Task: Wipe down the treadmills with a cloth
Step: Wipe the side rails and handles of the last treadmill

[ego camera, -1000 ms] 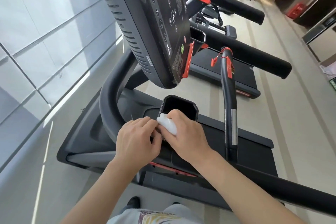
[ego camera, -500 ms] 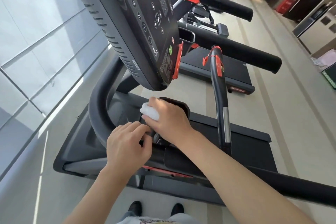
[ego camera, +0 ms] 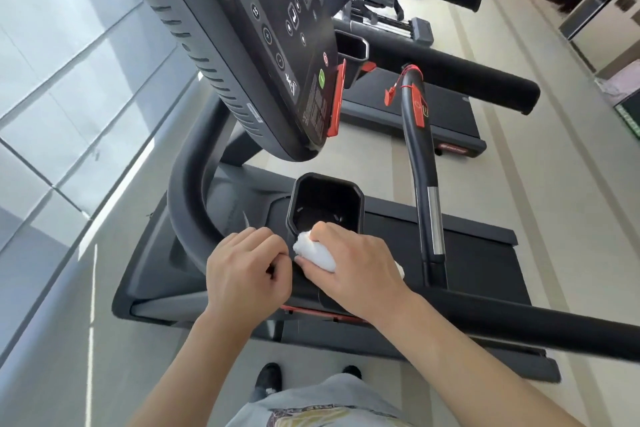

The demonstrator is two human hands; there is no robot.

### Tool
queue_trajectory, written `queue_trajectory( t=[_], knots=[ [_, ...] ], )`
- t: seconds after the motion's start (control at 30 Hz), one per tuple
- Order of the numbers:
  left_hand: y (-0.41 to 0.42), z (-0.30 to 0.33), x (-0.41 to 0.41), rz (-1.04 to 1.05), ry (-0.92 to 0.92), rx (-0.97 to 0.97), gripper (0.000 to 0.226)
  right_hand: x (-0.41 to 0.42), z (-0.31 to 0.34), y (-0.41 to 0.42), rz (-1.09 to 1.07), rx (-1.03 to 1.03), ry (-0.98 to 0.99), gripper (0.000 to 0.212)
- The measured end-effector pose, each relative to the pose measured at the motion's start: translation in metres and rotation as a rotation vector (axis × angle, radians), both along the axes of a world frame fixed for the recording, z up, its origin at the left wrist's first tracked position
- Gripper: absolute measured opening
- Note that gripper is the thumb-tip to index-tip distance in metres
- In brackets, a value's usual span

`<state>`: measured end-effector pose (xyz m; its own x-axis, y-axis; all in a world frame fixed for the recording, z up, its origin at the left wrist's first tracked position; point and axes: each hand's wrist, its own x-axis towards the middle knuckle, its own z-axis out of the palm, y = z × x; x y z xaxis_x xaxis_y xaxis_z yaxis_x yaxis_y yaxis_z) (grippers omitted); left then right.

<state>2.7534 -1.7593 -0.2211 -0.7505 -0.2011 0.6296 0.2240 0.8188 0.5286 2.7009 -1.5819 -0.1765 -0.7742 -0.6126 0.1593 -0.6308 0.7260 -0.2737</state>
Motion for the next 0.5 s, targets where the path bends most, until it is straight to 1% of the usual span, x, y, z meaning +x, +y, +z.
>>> queue_trajectory(
  t=[0.1,0.2,0.33,0.5],
  knots=[
    [0.003,0.004,0.001,0.010,-0.061,0.001,0.019,0.004,-0.003,0.000,-0.028,-0.014,0.016,0.035],
    [0.008,0.010,0.002,-0.032,-0.125,-0.015,0.019,0.008,-0.003,0.011,-0.035,-0.054,0.018,0.035],
    [0.037,0.021,0.000,-0.194,-0.175,0.036,0.017,0.016,-0.006,0.050,-0.098,-0.096,-0.027,0.036],
    [0.109,0.030,-0.016,-0.394,-0.199,0.012,0.019,0.026,-0.010,0.132,-0.279,-0.136,0.093,0.026]
  ],
)
